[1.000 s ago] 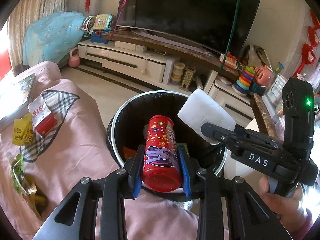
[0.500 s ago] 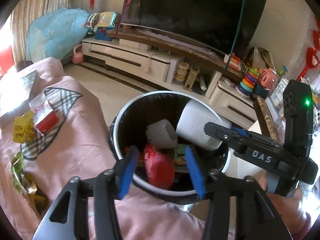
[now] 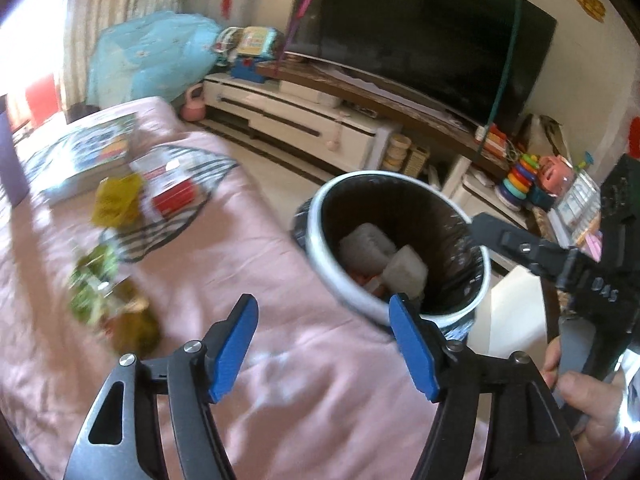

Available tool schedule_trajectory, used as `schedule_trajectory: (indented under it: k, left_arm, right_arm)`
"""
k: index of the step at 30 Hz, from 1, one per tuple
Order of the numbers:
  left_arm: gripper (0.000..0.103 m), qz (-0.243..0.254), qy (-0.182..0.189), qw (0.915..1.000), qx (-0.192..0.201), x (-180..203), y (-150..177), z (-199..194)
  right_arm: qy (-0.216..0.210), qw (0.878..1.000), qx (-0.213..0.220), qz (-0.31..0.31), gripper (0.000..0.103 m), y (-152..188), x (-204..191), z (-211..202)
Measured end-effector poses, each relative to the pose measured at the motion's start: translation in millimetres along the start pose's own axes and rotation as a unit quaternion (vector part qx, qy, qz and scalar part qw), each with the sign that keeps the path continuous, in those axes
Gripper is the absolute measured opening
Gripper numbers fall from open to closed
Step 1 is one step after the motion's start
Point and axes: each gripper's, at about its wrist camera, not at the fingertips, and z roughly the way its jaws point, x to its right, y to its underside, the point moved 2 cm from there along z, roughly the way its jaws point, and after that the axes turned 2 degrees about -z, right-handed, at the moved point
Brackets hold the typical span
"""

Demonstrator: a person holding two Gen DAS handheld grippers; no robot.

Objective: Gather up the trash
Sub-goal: 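Open both grippers to drop the tube and block, then return to the bed, then grasp the green fruit pouch with the left gripper while the right grasps the yellow wrapper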

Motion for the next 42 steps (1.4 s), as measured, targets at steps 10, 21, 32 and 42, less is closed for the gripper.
schedule_trajectory:
  k: [10, 21, 32, 42]
  left_arm:
    - [0.071, -0.068, -0.044, 0.9967, 0.006, -64, 32, -49]
    - [0.072, -0.124, -0.061, 0.9905, 0.004, -109, 46, -70]
    - [0.079, -0.170, -0.032, 0.9849, -0.007, -133, 17, -37]
    - [0.082, -0.163, -0.077, 0.9833, -0.028, -131, -2, 9]
  right_arm:
    - [-0.044, 0.999, -0.027, -0.015, 0.096, 25, -54, 15]
    - [-0.066, 0.996, -0.057, -0.031, 0.096, 45, -92, 36]
    - [-0.072, 0.995, -0.061, -0.041, 0.096, 39, -109, 55]
    - [-0.073, 0.996, -0.057, -0.013, 0.096, 22, -105, 76]
